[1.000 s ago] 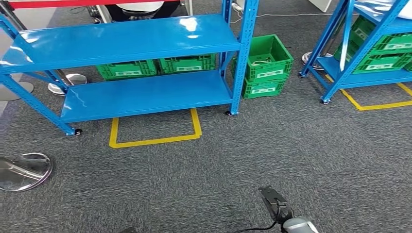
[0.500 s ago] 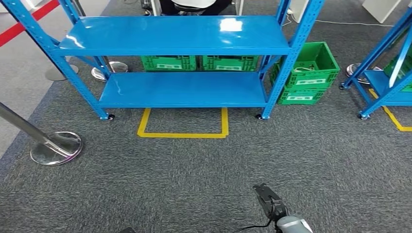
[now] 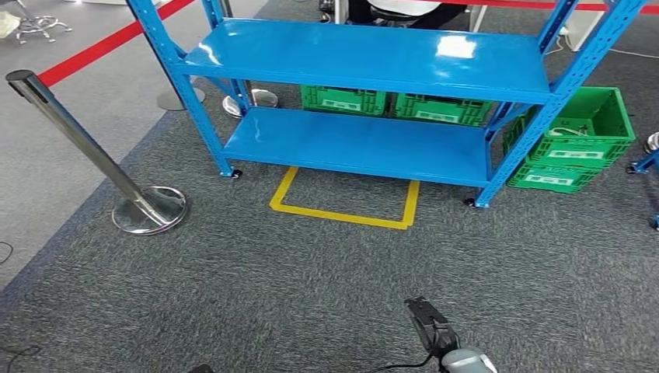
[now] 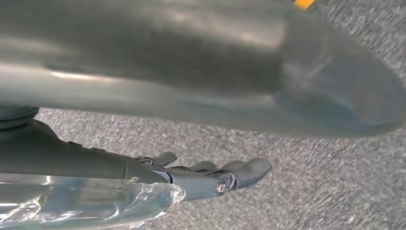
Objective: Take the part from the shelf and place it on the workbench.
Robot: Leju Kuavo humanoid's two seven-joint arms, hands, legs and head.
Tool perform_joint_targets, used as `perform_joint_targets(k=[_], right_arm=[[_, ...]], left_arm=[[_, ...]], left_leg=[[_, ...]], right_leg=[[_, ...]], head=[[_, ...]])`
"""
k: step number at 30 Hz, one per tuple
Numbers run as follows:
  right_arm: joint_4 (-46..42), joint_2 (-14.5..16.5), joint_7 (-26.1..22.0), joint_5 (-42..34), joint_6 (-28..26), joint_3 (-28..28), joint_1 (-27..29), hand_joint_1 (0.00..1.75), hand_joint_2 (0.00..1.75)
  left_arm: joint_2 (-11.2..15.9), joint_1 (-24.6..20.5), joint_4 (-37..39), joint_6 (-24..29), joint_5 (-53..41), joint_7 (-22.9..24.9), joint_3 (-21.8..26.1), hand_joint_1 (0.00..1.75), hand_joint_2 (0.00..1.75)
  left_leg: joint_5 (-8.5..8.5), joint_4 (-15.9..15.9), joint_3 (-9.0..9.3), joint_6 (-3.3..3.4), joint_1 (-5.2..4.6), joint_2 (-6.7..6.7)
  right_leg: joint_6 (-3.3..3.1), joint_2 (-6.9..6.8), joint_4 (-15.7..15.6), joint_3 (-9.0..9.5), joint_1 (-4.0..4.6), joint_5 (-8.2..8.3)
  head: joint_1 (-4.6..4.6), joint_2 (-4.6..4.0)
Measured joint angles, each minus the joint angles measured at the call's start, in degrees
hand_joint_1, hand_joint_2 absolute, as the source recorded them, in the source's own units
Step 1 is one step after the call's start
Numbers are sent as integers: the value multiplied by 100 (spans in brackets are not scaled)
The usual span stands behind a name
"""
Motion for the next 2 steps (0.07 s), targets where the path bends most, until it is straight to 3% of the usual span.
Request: perform_joint_targets(k=[2], right_arm=[[0,14,-7,-47,-27,3,1,0,0]], left_arm=[[9,21,2,-20,-37,0,5,0,0]], left_leg=[[-56,90,-56,-46,-8,172]], right_leg=[[-61,-97,-27,17,-11,11]], head=[[-27,-1]])
